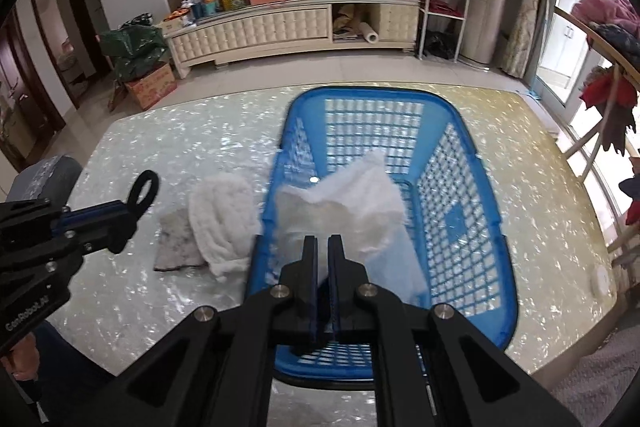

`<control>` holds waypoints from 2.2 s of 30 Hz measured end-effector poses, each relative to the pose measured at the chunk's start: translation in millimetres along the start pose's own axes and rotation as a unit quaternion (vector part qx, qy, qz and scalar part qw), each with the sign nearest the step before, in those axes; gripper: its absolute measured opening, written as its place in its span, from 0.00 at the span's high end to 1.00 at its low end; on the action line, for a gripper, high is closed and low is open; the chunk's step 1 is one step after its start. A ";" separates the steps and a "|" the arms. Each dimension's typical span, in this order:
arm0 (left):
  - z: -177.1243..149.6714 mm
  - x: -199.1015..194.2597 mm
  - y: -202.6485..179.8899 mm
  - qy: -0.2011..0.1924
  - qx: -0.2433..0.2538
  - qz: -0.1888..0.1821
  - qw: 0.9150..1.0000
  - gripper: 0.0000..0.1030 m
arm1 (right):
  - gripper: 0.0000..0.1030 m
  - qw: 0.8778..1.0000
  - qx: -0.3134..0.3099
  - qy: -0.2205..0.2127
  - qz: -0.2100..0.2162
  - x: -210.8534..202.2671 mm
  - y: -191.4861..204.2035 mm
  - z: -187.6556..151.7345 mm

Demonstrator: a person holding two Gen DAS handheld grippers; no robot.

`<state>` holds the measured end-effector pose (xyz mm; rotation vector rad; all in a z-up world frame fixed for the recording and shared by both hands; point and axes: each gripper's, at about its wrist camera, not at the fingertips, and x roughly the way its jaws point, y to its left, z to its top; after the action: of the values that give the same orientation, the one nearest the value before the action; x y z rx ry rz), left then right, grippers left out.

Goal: Organize soft objects
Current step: 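Carry the black rubber ring into the blue basket and open the left tool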

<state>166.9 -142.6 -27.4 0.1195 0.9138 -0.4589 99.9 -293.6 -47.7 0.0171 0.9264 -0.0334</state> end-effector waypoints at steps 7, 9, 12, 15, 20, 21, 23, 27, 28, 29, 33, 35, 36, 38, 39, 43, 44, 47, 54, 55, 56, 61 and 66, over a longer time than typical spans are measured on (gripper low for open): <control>5.6 5.2 -13.7 0.006 0.015 0.004 1.000 0.94 | 0.32 1.000 0.016 -0.010 -0.015 -6.6 -15.5 -4.6; 6.7 6.4 -17.7 0.008 0.018 0.005 1.000 0.94 | 0.27 1.000 0.015 -0.009 -0.017 -7.0 -17.3 -4.6; 7.9 8.1 -21.7 0.011 0.018 0.000 1.000 0.94 | 0.12 1.000 0.019 -0.007 -0.017 -8.3 -19.7 -6.6; 8.3 9.6 -25.6 0.014 0.019 -0.001 1.000 0.94 | 0.01 1.000 0.022 -0.007 -0.013 -11.4 -23.9 -10.6; 10.6 7.4 -31.5 0.012 0.022 -0.002 1.000 0.94 | 0.00 1.000 0.028 -0.006 0.002 -18.6 -27.4 -14.1; 11.6 7.3 -33.2 0.012 0.024 -0.003 1.000 0.94 | 0.00 1.000 0.026 -0.006 0.001 -19.7 -27.7 -14.0; 13.6 7.1 -37.0 0.010 0.027 -0.002 1.000 0.94 | 0.00 1.000 0.025 -0.005 0.002 -22.8 -30.3 -15.8; 18.1 5.0 -46.1 0.004 0.038 -0.004 0.999 0.94 | 0.00 0.999 0.032 -0.010 0.003 -29.7 -37.8 -18.6; 19.2 5.2 -48.8 0.003 0.040 -0.005 0.999 0.94 | 0.00 0.999 0.037 -0.012 0.005 -32.1 -41.8 -20.1; 20.5 5.6 -51.4 0.002 0.043 -0.006 0.999 0.94 | 0.00 0.999 0.040 -0.013 0.005 -33.3 -44.9 -21.2; 26.7 8.7 -62.7 0.001 0.053 -0.017 0.998 0.94 | 0.00 0.998 0.052 -0.020 0.007 -39.9 -56.6 -24.3; 29.8 11.0 -66.8 0.001 0.060 -0.017 0.998 0.94 | 0.00 0.998 0.060 -0.022 0.005 -41.3 -64.4 -25.3; 32.5 12.9 -70.5 0.001 0.064 -0.019 0.998 0.94 | 0.00 0.998 0.064 -0.021 0.005 -41.4 -67.6 -26.2; 37.0 16.9 -75.7 0.005 0.070 -0.026 0.997 0.94 | 0.00 0.997 0.068 -0.022 0.005 -42.0 -72.1 -27.3; 38.9 20.1 -79.0 0.007 0.073 -0.030 0.997 0.94 | 0.00 0.997 0.072 -0.022 0.005 -41.7 -75.1 -28.4; 45.0 34.1 -92.1 0.015 0.085 -0.044 0.995 0.94 | 0.00 0.997 0.081 -0.018 0.006 -41.1 -82.6 -30.9; 46.6 38.1 -95.6 0.017 0.087 -0.048 0.995 0.94 | 0.00 0.996 0.084 -0.017 0.005 -40.5 -84.8 -31.0; 51.1 50.1 -104.7 0.024 0.090 -0.060 0.994 0.94 | 0.00 0.996 0.088 -0.015 0.000 -39.7 -87.9 -30.9; 55.9 73.3 -127.2 0.035 0.113 -0.083 0.990 0.94 | 0.00 0.995 0.098 -0.012 -0.014 -37.4 -100.9 -33.4; 56.2 76.3 -129.7 0.037 0.115 -0.085 0.989 0.94 | 0.00 0.995 0.101 -0.010 -0.016 -36.6 -103.4 -34.2; 56.8 78.4 -131.0 0.038 0.116 -0.087 0.989 0.94 | 0.00 0.994 0.103 -0.008 -0.018 -36.2 -104.4 -35.0; 58.0 95.3 -137.0 0.052 0.120 -0.095 0.987 0.94 | 0.00 0.994 0.109 -0.001 -0.024 -33.4 -109.1 -38.6; 56.4 108.8 -137.4 0.064 0.121 -0.090 0.986 0.93 | 0.00 0.993 0.115 0.005 -0.027 -32.2 -111.5 -39.5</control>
<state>205.7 -318.5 -65.7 0.2915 0.9972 -0.7374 45.0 -403.2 -45.8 0.2061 0.9288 -0.1900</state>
